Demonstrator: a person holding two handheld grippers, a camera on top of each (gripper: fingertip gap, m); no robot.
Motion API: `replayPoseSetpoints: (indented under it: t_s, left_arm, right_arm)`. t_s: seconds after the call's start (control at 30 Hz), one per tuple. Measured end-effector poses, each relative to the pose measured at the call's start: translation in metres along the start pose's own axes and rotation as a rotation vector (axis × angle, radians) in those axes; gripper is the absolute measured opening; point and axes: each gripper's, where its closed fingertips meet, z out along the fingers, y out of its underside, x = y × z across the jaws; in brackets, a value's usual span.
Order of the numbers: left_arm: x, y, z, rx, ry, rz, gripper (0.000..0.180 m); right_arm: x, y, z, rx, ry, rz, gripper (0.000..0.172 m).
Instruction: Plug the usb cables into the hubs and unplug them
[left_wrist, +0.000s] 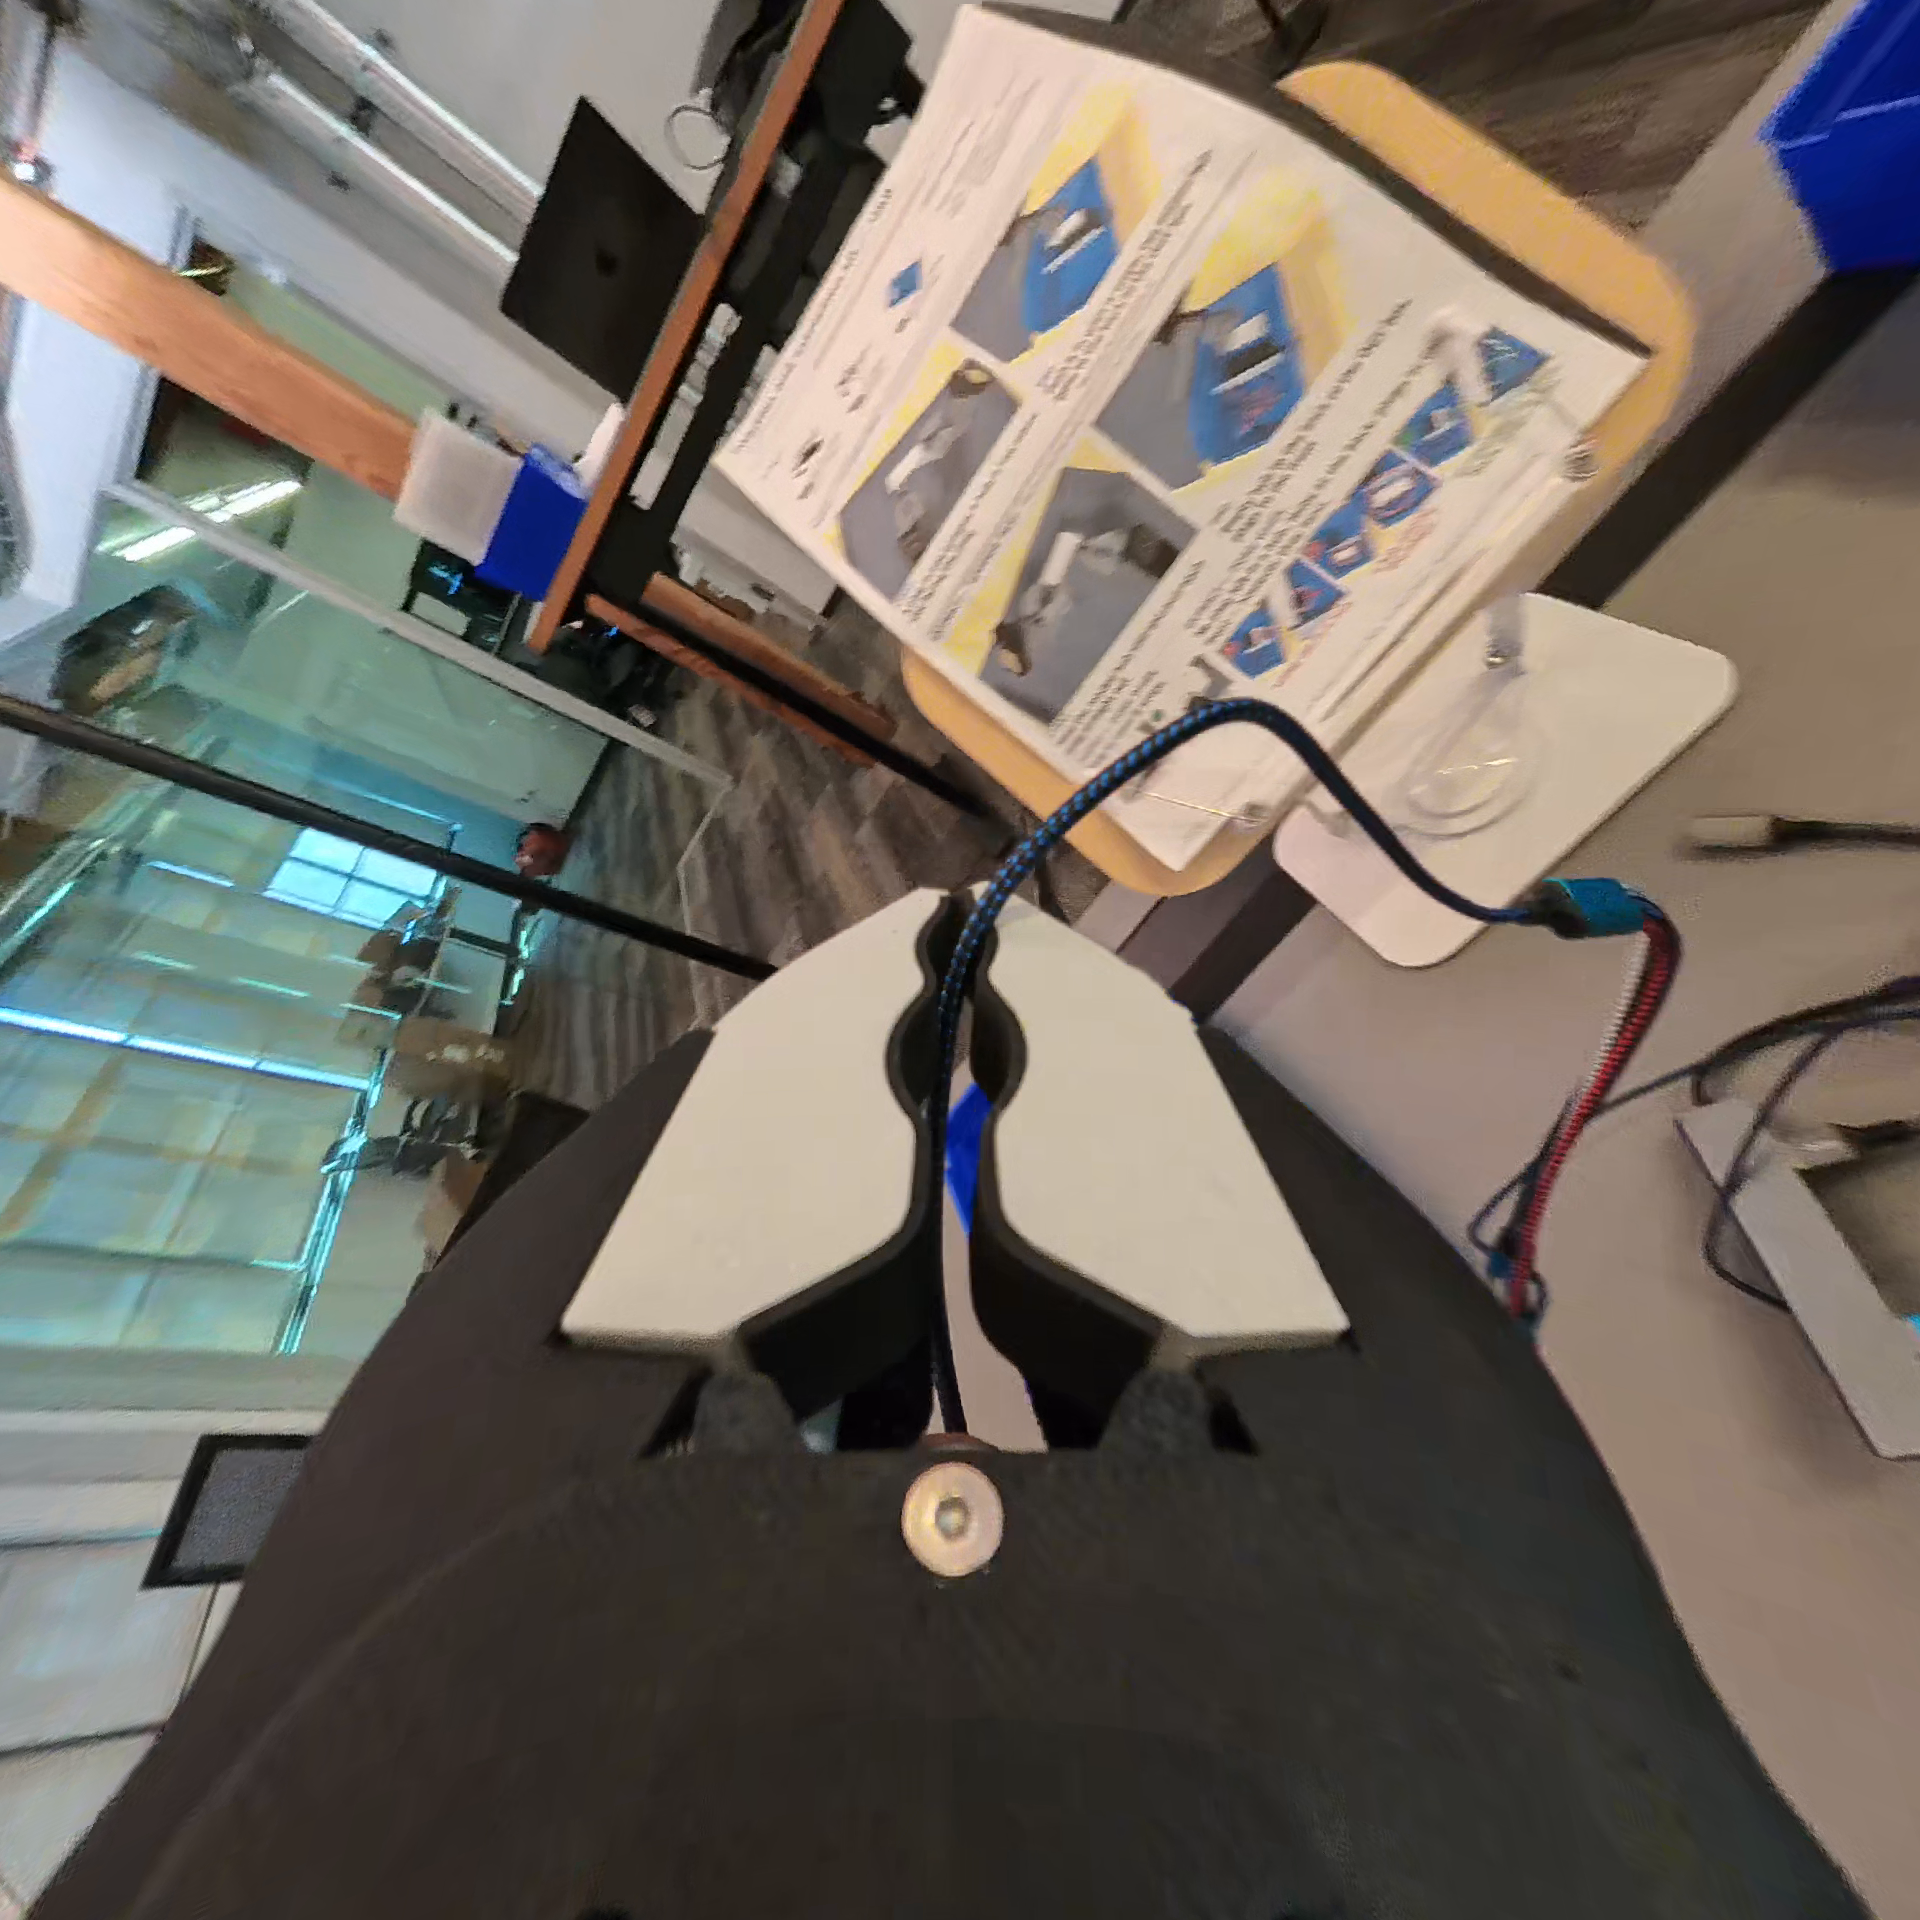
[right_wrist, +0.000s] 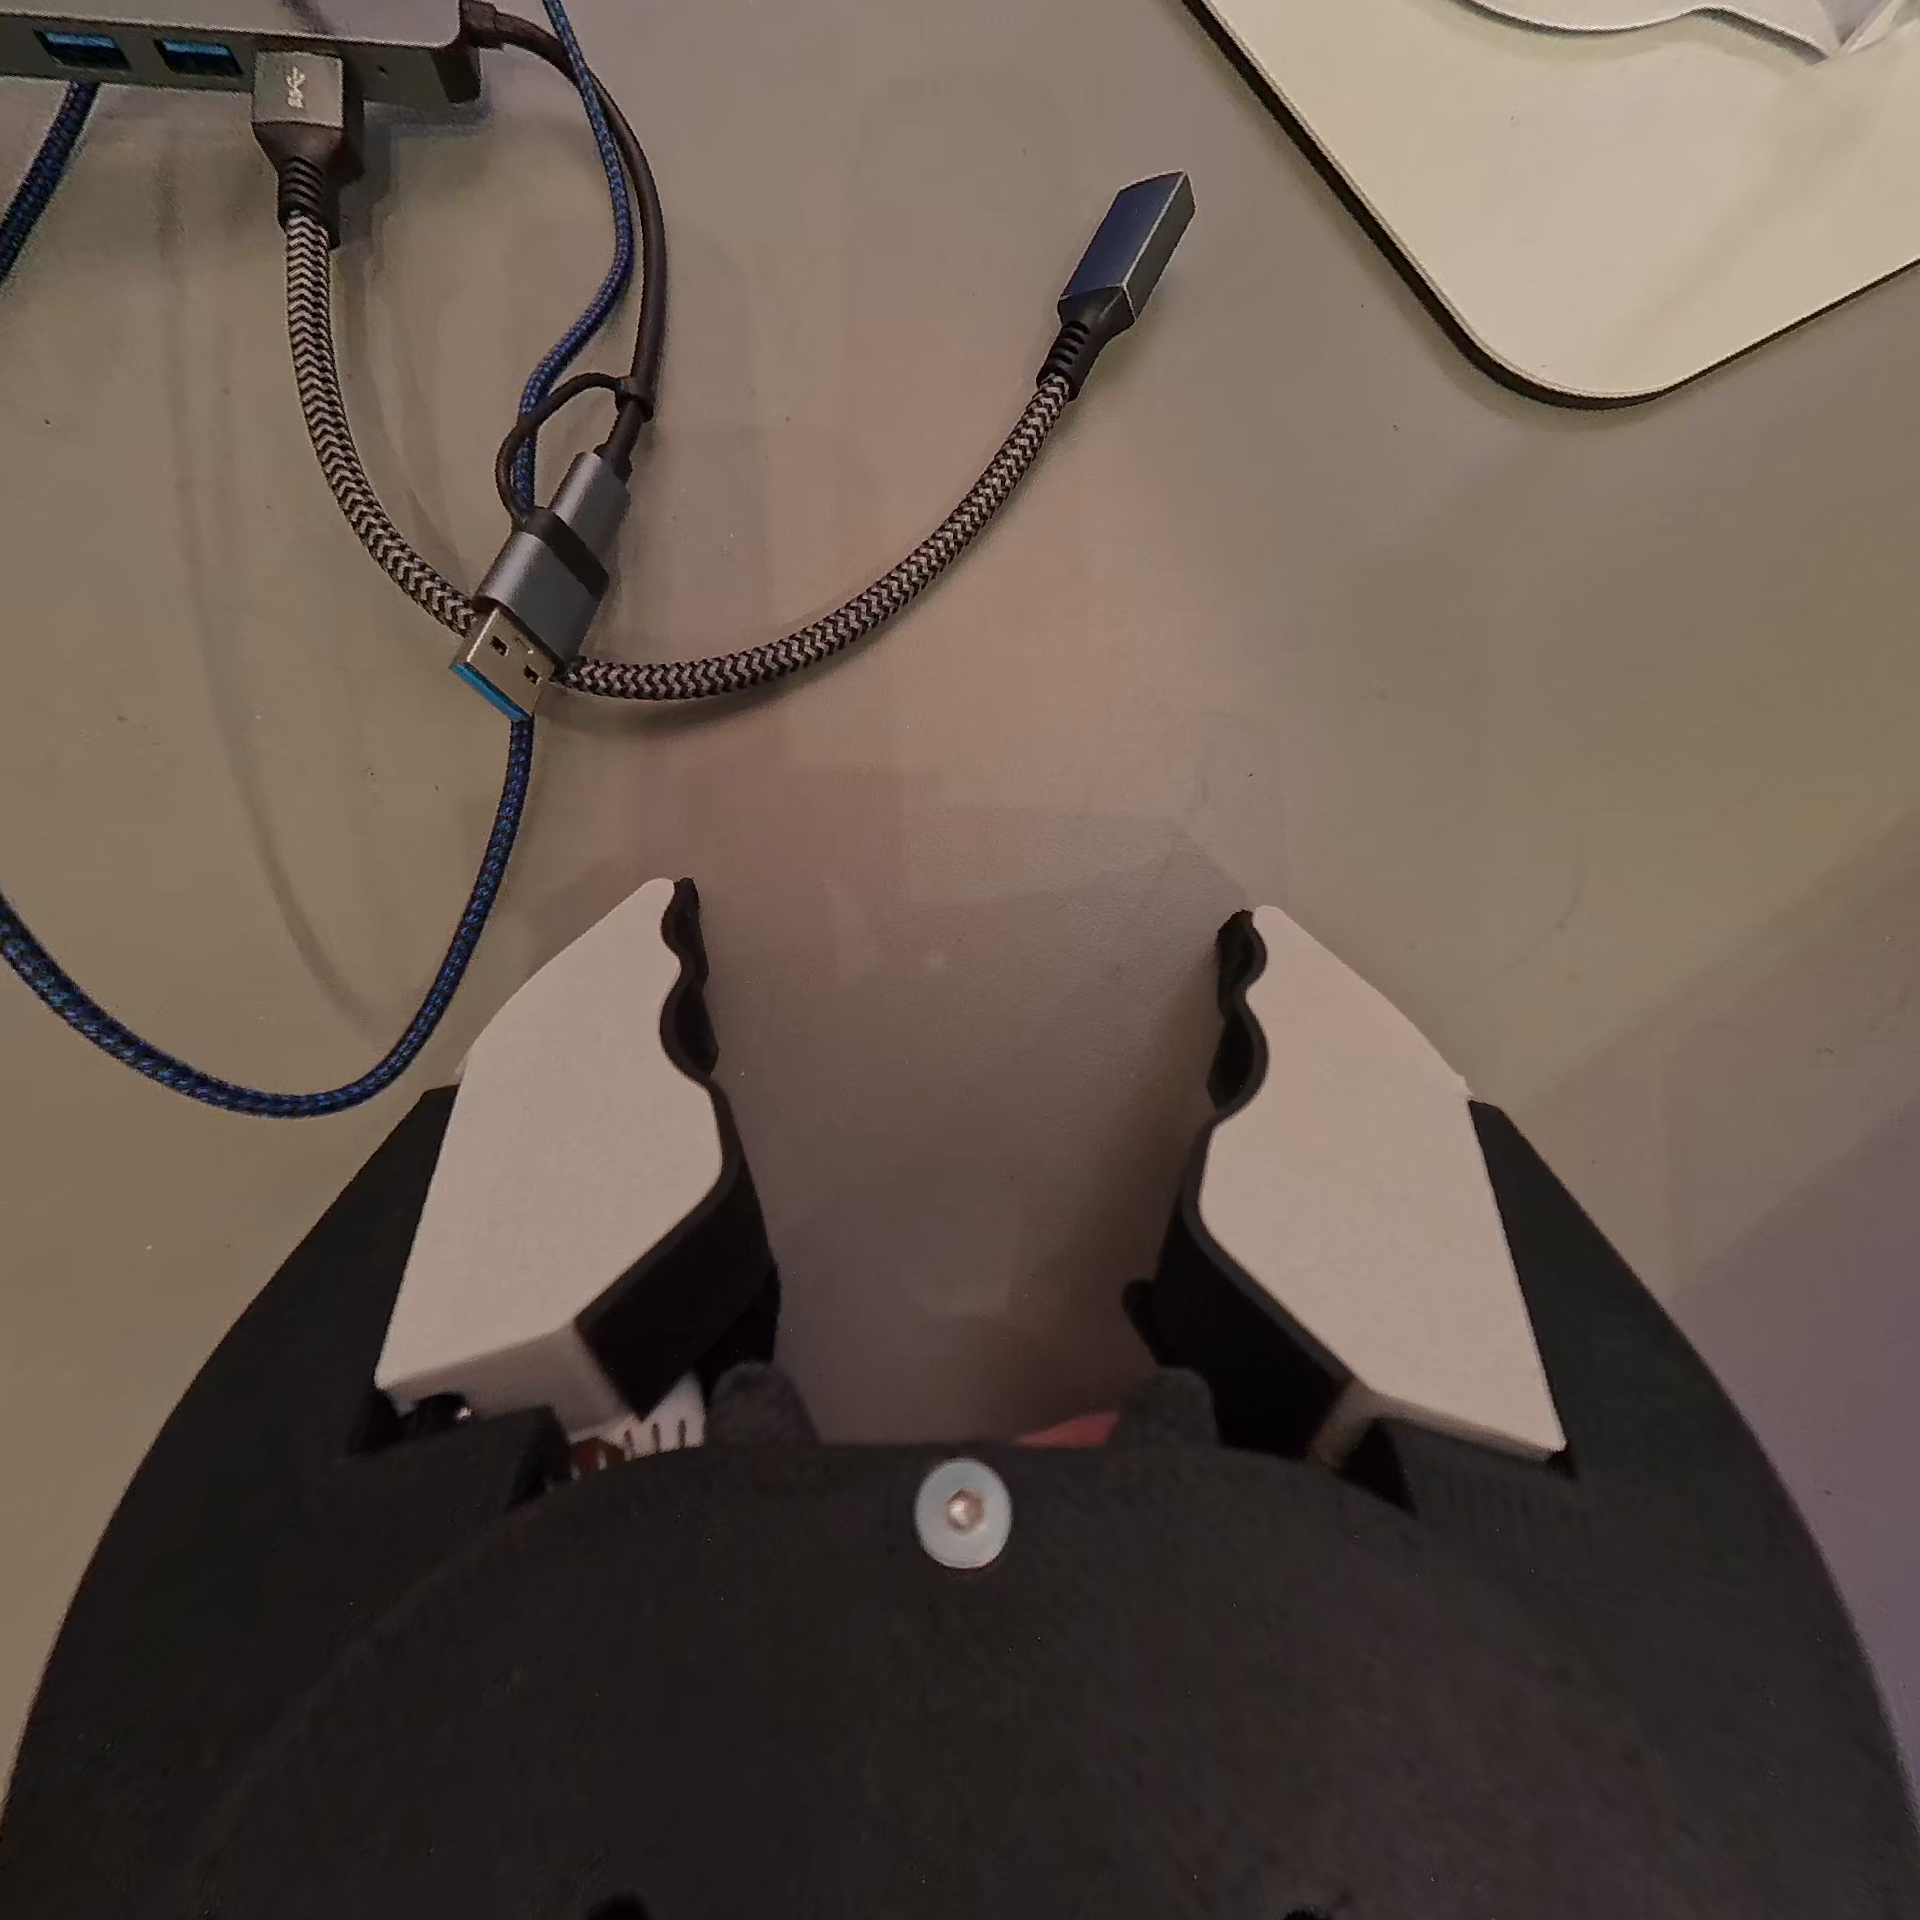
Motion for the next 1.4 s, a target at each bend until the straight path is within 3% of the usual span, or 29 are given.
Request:
replayPoseSetpoints:
  t_s: [0.17,0.33,0.73,0.93,0.97,1.0,1.2,1.4]
  left_arm:
    - [0.055,0.004,0.007,-0.005,0.153,-0.020,0.000]
    - [0.113,0.035,0.038,-0.058,0.305,-0.083,0.000]
    - [0.250,0.154,0.096,-0.312,0.644,-0.231,0.000]
    - [0.290,0.200,0.106,-0.433,0.766,-0.310,0.000]
    - [0.293,0.204,0.108,-0.449,0.765,-0.326,0.042]
    - [0.296,0.208,0.106,-0.479,0.781,-0.332,0.068]
    - [0.290,0.196,0.086,-0.435,0.757,-0.327,0.093]
    - [0.251,0.181,0.049,-0.399,0.699,-0.267,0.091]
  right_arm:
    - [0.000,0.000,0.000,0.000,0.000,0.000,0.094]
    - [0.000,0.000,0.000,0.000,0.000,-0.001,0.093]
    - [0.000,0.000,0.000,0.000,0.000,-0.001,0.093]
    - [0.000,0.000,0.000,0.000,0.000,-0.001,0.093]
    - [0.000,0.000,0.000,0.000,0.000,-0.001,0.093]
    - [0.000,0.000,0.000,0.000,0.000,-0.001,0.093]
    - [0.000,0.000,0.000,0.000,0.000,-0.001,0.093]
    - [0.000,0.000,0.000,0.000,0.000,-0.001,0.093]
